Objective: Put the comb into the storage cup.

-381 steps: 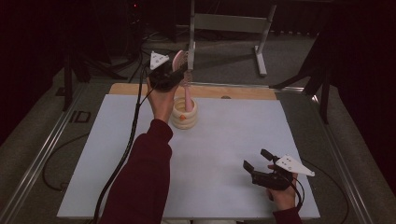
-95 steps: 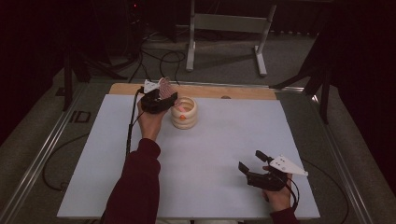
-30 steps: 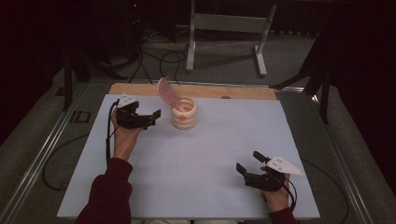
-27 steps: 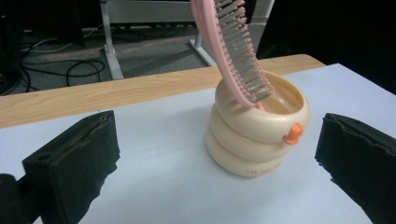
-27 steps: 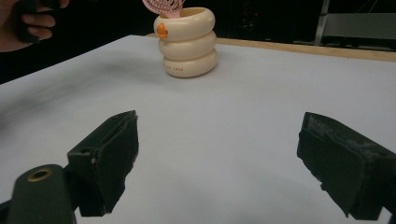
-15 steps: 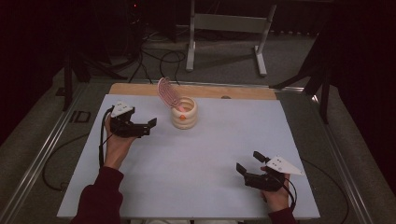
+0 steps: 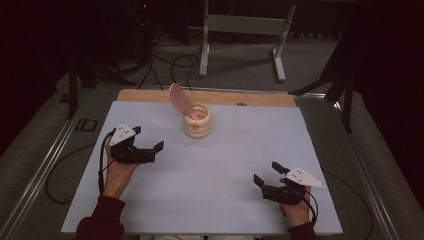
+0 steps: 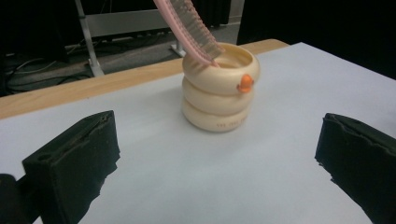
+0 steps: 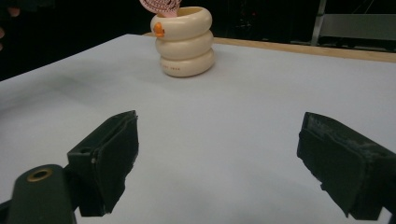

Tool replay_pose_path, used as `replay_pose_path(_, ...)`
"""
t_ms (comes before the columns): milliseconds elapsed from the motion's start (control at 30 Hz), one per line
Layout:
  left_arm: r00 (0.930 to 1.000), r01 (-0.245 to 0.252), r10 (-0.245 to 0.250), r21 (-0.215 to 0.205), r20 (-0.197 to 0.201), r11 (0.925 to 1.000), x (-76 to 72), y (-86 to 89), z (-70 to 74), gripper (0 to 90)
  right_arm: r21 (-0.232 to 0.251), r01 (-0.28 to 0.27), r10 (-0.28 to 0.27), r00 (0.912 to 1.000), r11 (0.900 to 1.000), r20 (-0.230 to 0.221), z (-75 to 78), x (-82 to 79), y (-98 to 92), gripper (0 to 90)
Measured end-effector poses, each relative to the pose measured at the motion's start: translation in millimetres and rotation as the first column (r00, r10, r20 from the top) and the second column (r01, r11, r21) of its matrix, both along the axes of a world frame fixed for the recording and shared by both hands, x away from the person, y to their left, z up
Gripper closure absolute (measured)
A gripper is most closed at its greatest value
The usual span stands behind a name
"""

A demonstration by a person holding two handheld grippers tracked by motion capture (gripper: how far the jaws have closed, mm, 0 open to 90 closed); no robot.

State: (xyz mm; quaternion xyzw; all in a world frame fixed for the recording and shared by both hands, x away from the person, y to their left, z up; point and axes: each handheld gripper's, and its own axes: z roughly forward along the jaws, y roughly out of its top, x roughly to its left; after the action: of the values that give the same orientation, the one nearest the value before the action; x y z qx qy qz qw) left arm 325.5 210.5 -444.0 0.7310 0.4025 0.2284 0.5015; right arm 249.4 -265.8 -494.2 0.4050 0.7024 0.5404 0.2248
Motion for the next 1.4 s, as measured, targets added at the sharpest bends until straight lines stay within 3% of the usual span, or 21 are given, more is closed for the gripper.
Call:
replay_pose_path(200,0.9999,-0.002,0.002,0.000,0.010,1.0000,-18.0,5.4,-7.7,0.1,0.002,0.009,-0.009,1.0000,1.000,0.004,1.0,0.4,-2.2,12.7)
replay_pose_path(600,0.9965,-0.064,0.064,-0.002,0.053,0.9979,-49.7,25.2,-23.3,0.1,-0.001,0.041,-0.041,0.9990,0.999,0.017,2.9,1.6,-7.5,12.5)
replay_pose_path(967,0.9968,-0.057,0.056,0.020,0.057,0.9982,-63.2,26.8,-35.0,0.1,-0.046,0.051,-0.050,0.9982,0.998,0.035,2.9,2.2,-5.8,11.3)
replay_pose_path(1400,0.9927,-0.076,0.076,-0.005,0.093,0.9971,-78.2,32.8,-39.9,0.1,-0.061,0.078,-0.074,0.9955,0.995,0.058,2.5,1.5,-12.8,10.6)
